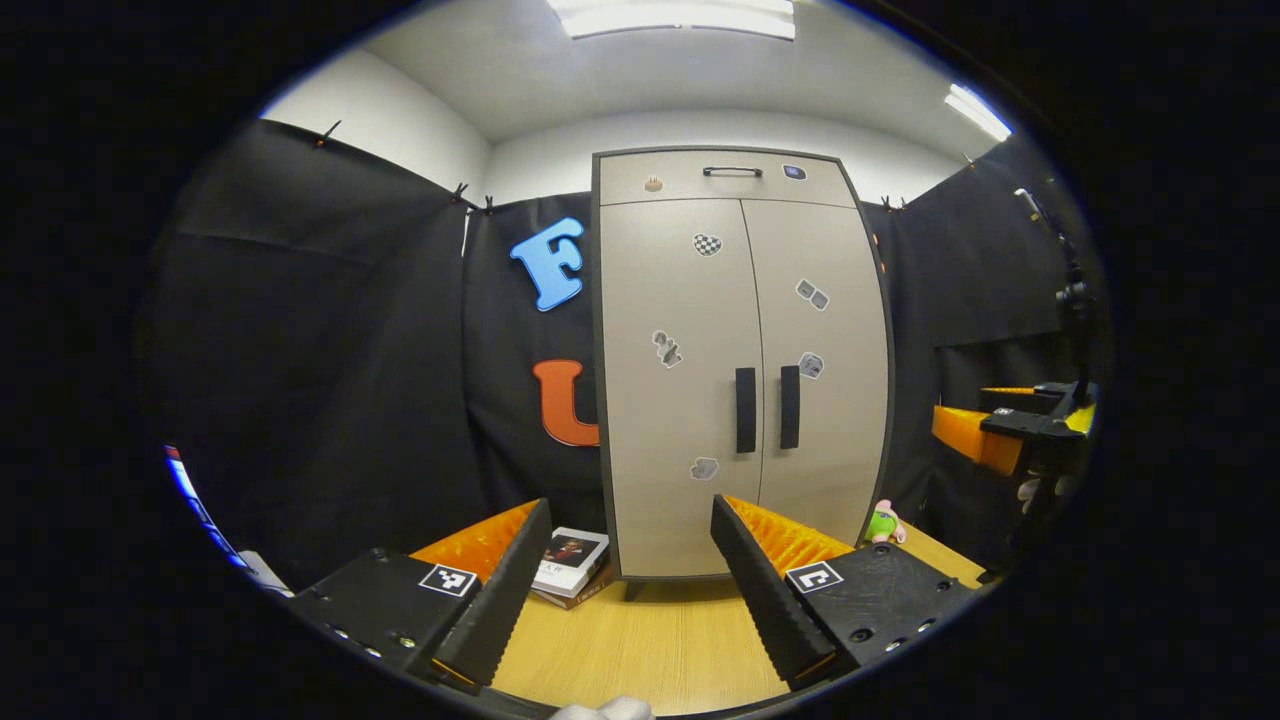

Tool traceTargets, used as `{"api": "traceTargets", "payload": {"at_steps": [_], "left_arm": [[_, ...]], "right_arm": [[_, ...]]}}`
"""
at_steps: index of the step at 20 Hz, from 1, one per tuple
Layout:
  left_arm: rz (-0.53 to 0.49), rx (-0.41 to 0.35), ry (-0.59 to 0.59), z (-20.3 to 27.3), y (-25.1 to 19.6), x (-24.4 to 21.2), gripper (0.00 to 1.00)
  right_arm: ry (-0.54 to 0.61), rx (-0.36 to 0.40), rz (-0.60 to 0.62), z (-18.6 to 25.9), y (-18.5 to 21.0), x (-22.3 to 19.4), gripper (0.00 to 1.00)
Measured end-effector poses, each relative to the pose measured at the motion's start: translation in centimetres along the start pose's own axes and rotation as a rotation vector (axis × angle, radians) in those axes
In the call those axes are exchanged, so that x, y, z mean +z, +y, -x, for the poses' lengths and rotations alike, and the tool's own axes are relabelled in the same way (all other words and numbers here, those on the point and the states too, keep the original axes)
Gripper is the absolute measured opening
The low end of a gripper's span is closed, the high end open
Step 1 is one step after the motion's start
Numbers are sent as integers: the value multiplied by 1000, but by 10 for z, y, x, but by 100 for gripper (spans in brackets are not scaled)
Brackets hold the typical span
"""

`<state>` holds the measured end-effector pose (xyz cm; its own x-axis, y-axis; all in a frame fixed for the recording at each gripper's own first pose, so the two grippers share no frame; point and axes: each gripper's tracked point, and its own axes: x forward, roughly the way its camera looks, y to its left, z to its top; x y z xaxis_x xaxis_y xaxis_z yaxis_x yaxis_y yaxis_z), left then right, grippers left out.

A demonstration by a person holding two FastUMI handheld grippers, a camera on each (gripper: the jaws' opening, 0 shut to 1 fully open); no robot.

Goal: Open the right door of the double-door shoe cabinet with the right hand, and open the left door with the left hand.

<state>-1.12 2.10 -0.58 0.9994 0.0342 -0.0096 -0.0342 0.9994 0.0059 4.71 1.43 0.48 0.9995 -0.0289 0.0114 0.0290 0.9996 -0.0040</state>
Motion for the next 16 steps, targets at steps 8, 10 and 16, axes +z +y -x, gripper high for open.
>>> {"api": "traceTargets", "payload": {"at_steps": [8,10,16], "left_arm": [[-8,91,34,9,29,-14,96],[0,120,40,9,34,-15,96],[18,205,50,9,50,-20,96]], "right_arm": [[0,28,-38,-114,48,10,100],[20,31,-31,-144,58,6,98],[64,25,-25,-222,76,-10,84]]}}
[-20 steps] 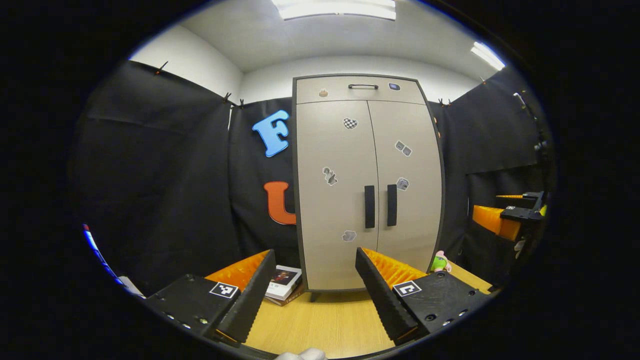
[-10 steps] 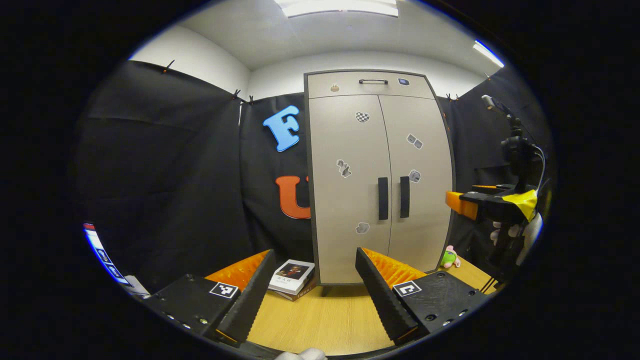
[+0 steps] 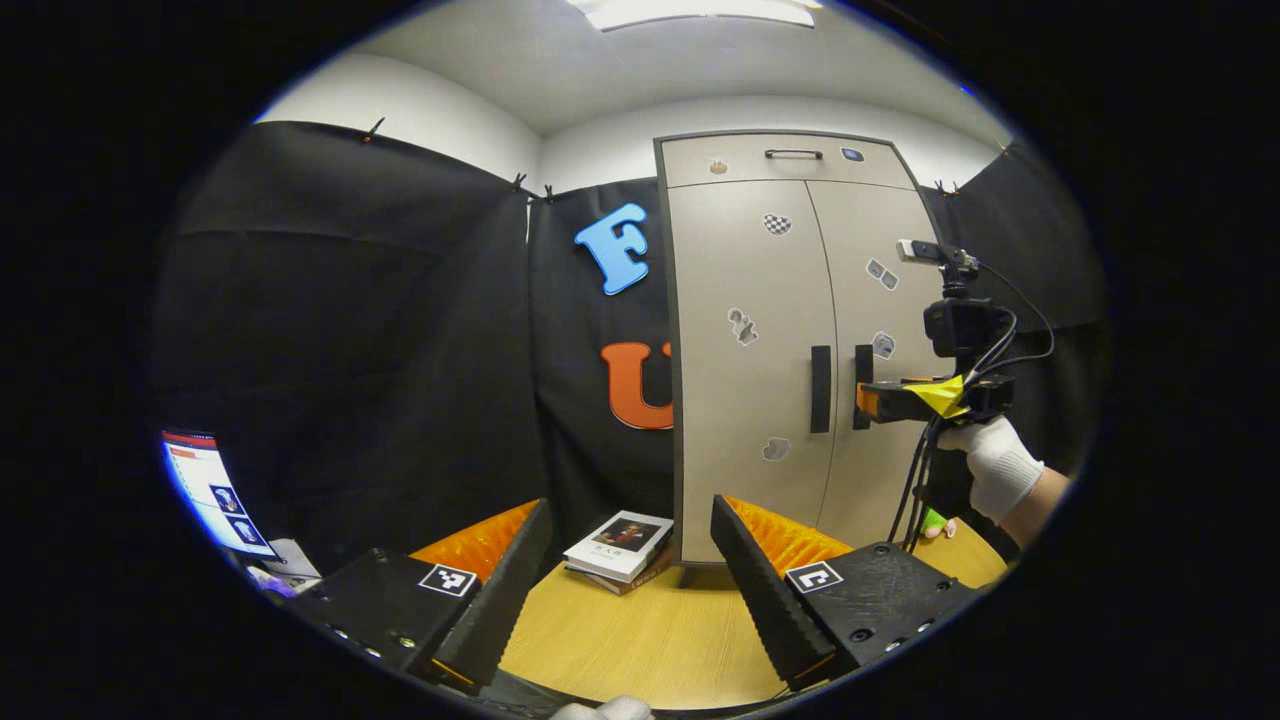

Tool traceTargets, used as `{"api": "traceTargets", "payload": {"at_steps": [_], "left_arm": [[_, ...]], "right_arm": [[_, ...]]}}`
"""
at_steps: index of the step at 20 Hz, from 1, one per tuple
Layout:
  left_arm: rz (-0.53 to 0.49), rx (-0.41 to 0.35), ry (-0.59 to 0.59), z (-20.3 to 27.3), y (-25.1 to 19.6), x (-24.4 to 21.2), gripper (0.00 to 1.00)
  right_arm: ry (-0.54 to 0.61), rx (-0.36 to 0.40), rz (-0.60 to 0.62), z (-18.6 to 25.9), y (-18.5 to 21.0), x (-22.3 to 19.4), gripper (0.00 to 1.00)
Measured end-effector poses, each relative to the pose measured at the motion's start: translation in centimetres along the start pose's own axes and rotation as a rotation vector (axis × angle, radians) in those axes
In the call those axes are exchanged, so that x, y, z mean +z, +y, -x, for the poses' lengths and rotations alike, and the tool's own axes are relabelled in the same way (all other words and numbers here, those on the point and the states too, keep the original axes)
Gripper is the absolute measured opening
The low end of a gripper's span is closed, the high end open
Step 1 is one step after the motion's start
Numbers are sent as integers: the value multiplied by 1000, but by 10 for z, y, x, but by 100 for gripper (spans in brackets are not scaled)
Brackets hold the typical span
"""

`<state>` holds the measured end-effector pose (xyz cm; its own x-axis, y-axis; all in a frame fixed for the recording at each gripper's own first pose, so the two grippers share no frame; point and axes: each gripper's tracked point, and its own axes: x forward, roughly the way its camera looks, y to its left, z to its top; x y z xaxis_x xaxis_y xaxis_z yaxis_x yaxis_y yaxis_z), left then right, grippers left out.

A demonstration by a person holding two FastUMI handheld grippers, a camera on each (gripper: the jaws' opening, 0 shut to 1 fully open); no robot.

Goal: Open the right door of the double-door shoe cabinet with the right hand, and open the left door with the left hand.

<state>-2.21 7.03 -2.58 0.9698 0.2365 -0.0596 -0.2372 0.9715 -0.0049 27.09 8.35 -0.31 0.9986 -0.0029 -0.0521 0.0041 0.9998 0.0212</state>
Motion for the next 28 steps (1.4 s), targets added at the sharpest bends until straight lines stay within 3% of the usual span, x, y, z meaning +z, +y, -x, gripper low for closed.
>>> {"api": "traceTargets", "payload": {"at_steps": [7,10,14,20,28], "left_arm": [[5,44,11,1,3,-5,96],[23,33,18,5,-5,-10,96],[37,19,18,13,-4,-14,96],[42,-16,21,27,3,-18,96],[41,-97,6,48,5,-16,96]], "right_arm": [[59,0,-21,-44,8,-9,66],[69,-17,-16,-51,9,-11,49],[68,-37,-20,-51,5,-10,36],[66,-18,-15,-37,2,-11,25],[59,-14,-46,-18,-17,-14,22]]}}
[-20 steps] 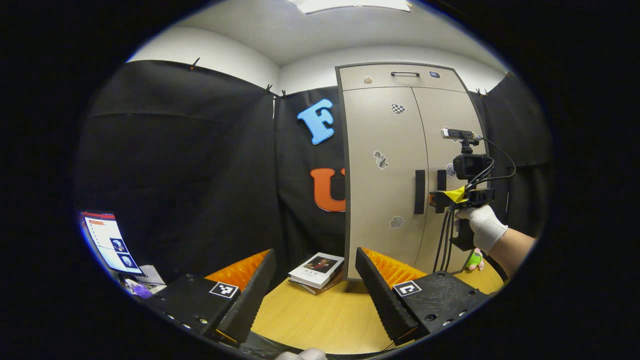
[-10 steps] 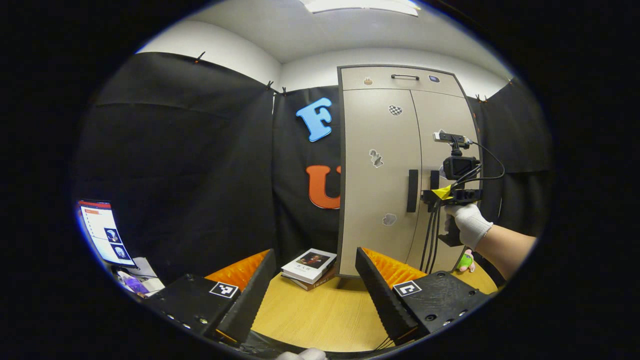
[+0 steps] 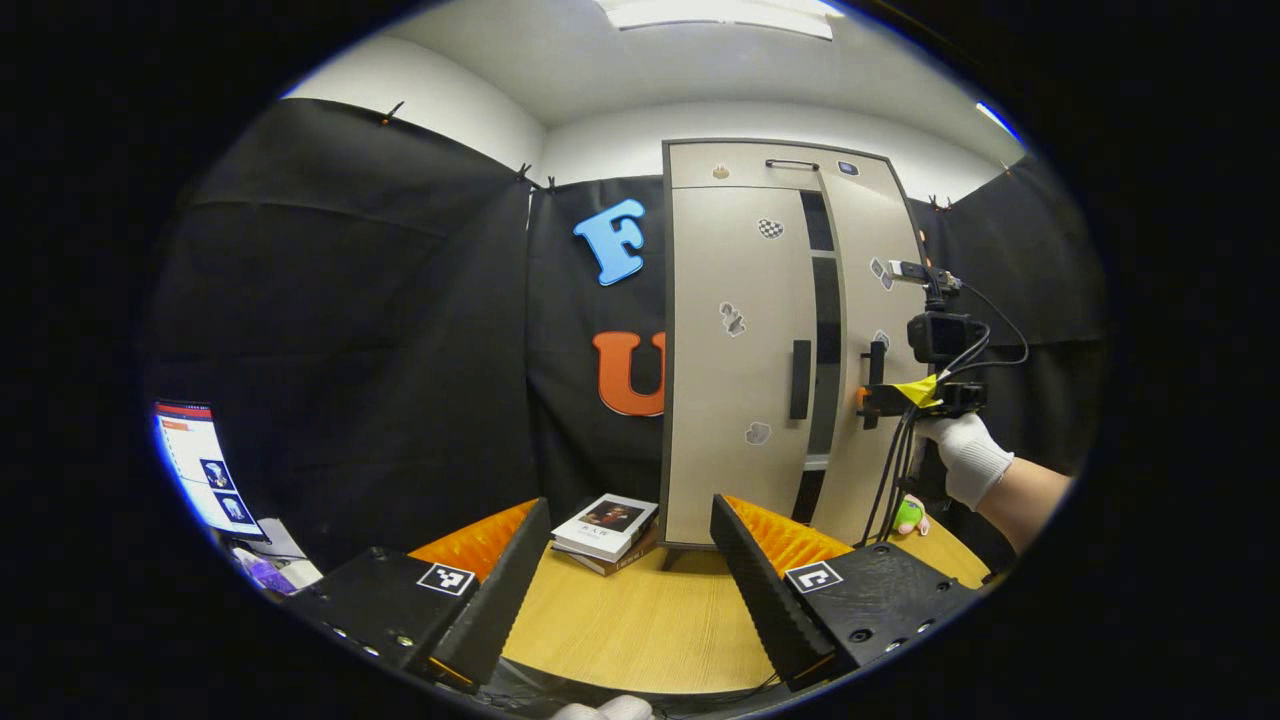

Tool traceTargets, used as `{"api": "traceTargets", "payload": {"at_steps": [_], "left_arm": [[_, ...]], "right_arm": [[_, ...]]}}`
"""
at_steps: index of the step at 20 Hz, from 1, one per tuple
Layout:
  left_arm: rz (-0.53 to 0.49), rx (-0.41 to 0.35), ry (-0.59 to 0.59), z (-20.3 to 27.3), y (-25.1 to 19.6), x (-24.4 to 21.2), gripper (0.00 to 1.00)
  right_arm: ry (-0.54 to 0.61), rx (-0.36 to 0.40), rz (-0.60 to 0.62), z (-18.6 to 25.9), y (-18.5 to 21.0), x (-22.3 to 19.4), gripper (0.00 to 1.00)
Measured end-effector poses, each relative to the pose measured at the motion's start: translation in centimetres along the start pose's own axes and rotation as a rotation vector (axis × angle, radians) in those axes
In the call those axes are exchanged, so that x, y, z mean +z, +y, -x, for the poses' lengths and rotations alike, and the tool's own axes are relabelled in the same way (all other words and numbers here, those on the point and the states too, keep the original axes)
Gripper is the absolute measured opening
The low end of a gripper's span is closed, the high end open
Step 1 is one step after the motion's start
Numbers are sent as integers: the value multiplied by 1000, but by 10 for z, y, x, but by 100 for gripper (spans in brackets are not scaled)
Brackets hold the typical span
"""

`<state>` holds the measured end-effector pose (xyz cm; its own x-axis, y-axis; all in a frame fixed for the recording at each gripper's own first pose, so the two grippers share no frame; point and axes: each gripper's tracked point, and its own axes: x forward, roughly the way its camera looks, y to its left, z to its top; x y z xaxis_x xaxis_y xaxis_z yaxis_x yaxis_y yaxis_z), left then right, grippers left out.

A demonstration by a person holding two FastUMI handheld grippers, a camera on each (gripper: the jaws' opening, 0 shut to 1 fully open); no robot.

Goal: Open the right door of the double-door shoe cabinet with the right hand, and open the left door with the left hand.

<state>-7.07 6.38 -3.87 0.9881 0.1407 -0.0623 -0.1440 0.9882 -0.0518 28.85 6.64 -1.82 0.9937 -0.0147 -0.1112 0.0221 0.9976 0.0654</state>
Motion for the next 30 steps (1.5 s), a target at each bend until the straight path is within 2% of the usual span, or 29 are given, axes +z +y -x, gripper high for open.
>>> {"api": "traceTargets", "payload": {"at_steps": [6,7,12,18,19,23,27,30], "left_arm": [[6,-79,-7,10,-10,-2,97],[7,-90,-7,11,-12,-3,97],[6,-123,-4,11,-20,-4,97],[9,-176,-2,6,-54,-4,97],[7,-180,-2,4,-61,-4,97],[7,-181,4,-5,-93,-3,97],[5,-171,8,-9,-123,2,97],[-1,-149,14,-9,-137,3,97]], "right_arm": [[-1,-45,10,15,-16,-1,17],[-1,-45,16,17,-18,-2,19],[0,-93,13,24,-35,-2,13],[-16,-129,24,32,-58,1,5],[-18,-121,31,29,-61,0,2],[-33,-80,82,27,-74,4,3],[-35,-60,53,26,-81,5,3],[-31,-3,50,25,-71,7,4]]}}
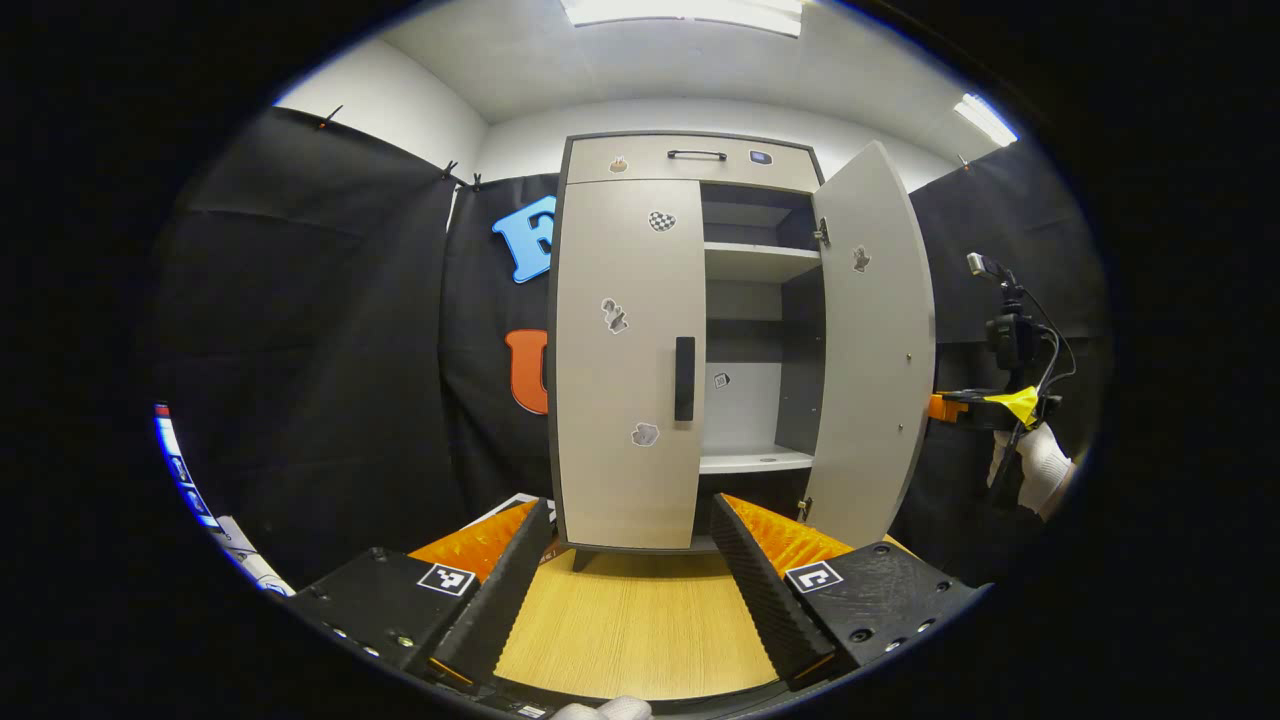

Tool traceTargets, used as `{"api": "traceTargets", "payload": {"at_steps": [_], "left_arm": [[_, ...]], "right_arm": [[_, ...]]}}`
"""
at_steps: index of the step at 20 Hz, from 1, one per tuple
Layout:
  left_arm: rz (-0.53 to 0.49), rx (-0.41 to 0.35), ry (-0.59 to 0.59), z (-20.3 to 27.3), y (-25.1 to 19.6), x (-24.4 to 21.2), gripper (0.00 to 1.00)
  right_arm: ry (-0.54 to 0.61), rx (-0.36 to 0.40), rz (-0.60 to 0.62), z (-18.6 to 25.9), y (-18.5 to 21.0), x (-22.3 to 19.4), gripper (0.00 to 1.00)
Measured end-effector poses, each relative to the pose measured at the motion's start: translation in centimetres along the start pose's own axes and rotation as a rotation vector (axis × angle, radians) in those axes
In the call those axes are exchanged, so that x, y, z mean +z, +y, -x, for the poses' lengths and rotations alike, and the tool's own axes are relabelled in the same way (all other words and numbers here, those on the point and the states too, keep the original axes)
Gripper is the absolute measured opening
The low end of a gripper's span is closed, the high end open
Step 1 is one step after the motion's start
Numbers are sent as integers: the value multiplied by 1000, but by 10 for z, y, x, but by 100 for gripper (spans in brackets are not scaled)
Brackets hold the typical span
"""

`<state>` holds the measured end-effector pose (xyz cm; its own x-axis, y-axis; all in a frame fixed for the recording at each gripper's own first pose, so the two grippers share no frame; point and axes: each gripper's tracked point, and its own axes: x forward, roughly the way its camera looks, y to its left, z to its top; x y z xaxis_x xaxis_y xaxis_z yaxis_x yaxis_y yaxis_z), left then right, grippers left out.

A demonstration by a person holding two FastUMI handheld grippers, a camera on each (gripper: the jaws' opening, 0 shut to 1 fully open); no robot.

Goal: Open the right door of the double-door shoe cabinet with the right hand, and open the left door with the left hand.

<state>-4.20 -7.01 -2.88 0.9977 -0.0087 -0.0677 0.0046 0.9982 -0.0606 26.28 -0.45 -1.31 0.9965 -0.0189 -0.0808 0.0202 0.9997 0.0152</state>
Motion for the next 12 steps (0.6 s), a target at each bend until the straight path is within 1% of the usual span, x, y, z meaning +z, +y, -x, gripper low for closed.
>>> {"api": "traceTargets", "payload": {"at_steps": [2,5,8,9,10,12], "left_arm": [[-6,15,-2,-2,-5,2,97],[-19,28,15,-4,-10,0,97],[-24,41,11,-6,-6,3,96],[-26,40,13,-6,-5,3,100],[-27,40,12,-7,-3,2,96],[-34,41,8,-10,4,4,96]], "right_arm": [[-11,-4,22,1,-11,3,4],[-18,13,-20,1,-2,5,3],[-22,4,-12,1,-5,8,4],[-23,-3,-9,1,-7,7,2],[-24,-3,-11,3,-7,7,4],[-10,-23,-15,9,-10,5,4]]}}
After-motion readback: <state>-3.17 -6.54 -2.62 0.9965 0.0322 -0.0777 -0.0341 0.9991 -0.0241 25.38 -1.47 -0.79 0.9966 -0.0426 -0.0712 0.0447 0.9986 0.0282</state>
